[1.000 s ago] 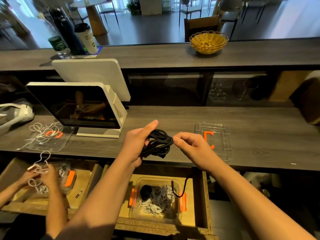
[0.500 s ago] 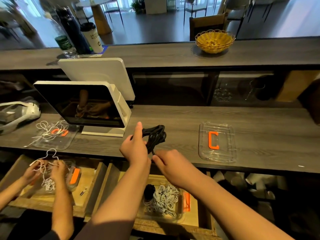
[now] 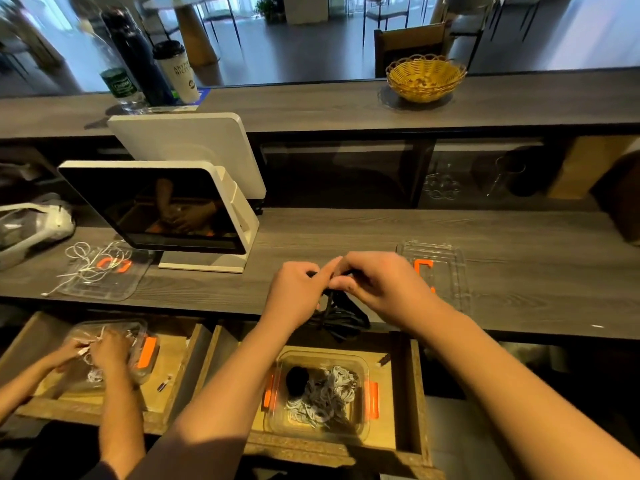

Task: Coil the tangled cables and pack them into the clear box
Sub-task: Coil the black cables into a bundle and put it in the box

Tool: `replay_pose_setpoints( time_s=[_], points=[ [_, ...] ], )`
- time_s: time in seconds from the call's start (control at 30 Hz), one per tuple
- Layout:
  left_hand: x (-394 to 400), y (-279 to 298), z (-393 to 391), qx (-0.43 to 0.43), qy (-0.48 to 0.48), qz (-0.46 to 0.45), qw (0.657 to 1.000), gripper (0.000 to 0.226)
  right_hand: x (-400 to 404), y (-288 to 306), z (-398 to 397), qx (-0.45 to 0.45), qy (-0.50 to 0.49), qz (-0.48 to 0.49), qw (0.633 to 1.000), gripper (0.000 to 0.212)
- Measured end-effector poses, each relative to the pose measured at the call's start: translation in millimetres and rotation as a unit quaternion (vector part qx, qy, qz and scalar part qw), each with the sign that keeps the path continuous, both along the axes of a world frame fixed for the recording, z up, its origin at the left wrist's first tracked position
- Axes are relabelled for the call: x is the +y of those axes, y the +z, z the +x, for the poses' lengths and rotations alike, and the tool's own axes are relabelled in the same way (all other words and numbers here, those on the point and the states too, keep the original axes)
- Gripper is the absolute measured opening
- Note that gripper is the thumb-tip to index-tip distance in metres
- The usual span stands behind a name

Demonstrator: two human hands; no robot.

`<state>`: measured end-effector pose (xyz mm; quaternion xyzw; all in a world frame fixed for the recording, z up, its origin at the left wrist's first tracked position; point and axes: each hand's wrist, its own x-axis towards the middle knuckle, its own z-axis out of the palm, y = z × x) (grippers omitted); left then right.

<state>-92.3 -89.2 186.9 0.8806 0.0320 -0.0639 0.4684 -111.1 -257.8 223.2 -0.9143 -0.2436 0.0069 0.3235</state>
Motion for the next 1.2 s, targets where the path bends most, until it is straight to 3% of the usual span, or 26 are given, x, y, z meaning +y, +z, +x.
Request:
replay_pose_setpoints(
  time_s=[0.1, 0.27, 0.4, 0.5, 0.6, 0.7, 0.83, 0.9, 1.03, 1.2],
  points=[
    [-2.0, 6.6, -6.4, 0.039, -0.059, -0.012, 0.997, 0.062, -14.9, -11.8, 9.9, 0.022, 0.000, 0.075, 0.997, 0.029],
    [1.1, 11.4, -6.0, 0.092, -0.104, -0.101, 0.985, 0.080, -13.5, -31.5, 7.8, 0.031, -0.019, 0.149, 0.988, 0.011],
    [0.6, 12.0, -11.3, 0.196, -0.115, -0.259, 0.939, 0.059, -8.1, -39.6, 0.3, 0.064, -0.039, 0.245, 0.966, 0.016],
    [-6.3, 11.2, -15.7, 0.241, -0.063, -0.399, 0.883, 0.048, -0.5, -40.6, -3.3, 0.086, -0.056, 0.282, 0.954, 0.019],
    [-16.9, 9.5, -19.1, 0.222, 0.047, -0.436, 0.871, 0.046, 6.7, -44.0, -5.5, 0.112, -0.075, 0.276, 0.952, 0.020],
    [-20.1, 3.8, -14.5, 0.181, 0.171, -0.467, 0.848, 0.059, 13.8, -50.0, -13.4, 0.137, -0.093, 0.210, 0.964, 0.025],
    [-21.5, 1.3, -0.6, 0.063, 0.343, -0.388, 0.853, 0.032, 26.5, -56.5, -29.4, 0.149, -0.048, 0.100, 0.983, 0.029],
    [-20.7, -1.4, 1.6, -0.018, 0.369, -0.323, 0.871, 0.037, 30.3, -54.8, -35.0, 0.135, -0.039, 0.085, 0.986, 0.030],
    [-13.2, -12.5, -0.7, -0.134, 0.336, -0.199, 0.911, 0.054, 27.5, -40.4, -36.8, 0.112, -0.019, 0.033, 0.993, 0.028],
    [-2.7, -25.1, 1.6, -0.211, 0.232, -0.016, 0.949, 0.043, 23.1, -14.8, -37.9, 0.072, 0.020, 0.001, 0.997, 0.022]
  ],
)
